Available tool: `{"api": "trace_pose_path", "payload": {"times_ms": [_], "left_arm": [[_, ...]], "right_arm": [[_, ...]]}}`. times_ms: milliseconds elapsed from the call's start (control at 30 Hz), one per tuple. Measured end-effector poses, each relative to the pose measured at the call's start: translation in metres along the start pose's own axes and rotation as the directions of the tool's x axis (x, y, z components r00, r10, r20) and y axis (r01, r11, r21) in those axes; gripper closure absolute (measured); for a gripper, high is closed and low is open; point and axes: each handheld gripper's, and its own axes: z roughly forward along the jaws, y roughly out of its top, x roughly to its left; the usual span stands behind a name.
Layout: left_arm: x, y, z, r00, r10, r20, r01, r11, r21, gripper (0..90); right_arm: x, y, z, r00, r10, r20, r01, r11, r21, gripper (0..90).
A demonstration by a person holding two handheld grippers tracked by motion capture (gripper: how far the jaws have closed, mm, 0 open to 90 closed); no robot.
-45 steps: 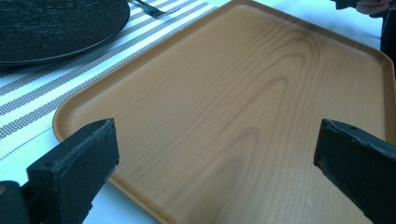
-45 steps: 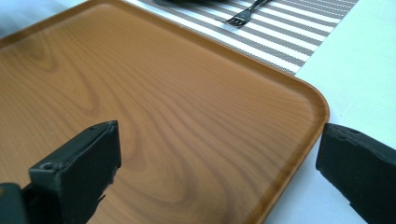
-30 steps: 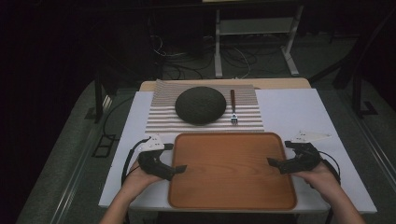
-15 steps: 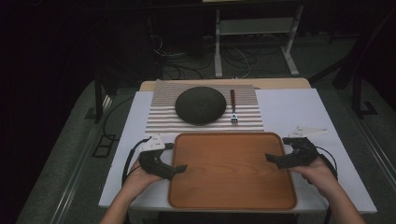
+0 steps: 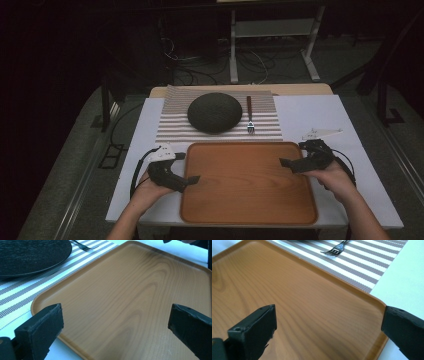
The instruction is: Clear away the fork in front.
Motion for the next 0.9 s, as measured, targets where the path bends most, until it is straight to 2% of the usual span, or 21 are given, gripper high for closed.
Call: {"api": "trace_pose_path", "payload": {"times_ms": [500,900], "left_arm": [[0.000,0.000,-0.001,1.0000,-0.001,0.003,0.001,1.0000,-0.005,0.0],[-0.001,0.000,0.000,1.0000,0.001,0.005,-0.001,1.0000,-0.007,0.0]], "right_arm": [[-0.004,0.020,0.015,0.9999,-0.008,-0.006,0.009,1.000,0.020,0.2],[-0.007,0.037,0.026,0.9999,-0.013,-0.006,0.013,0.998,0.057,0.2]]}}
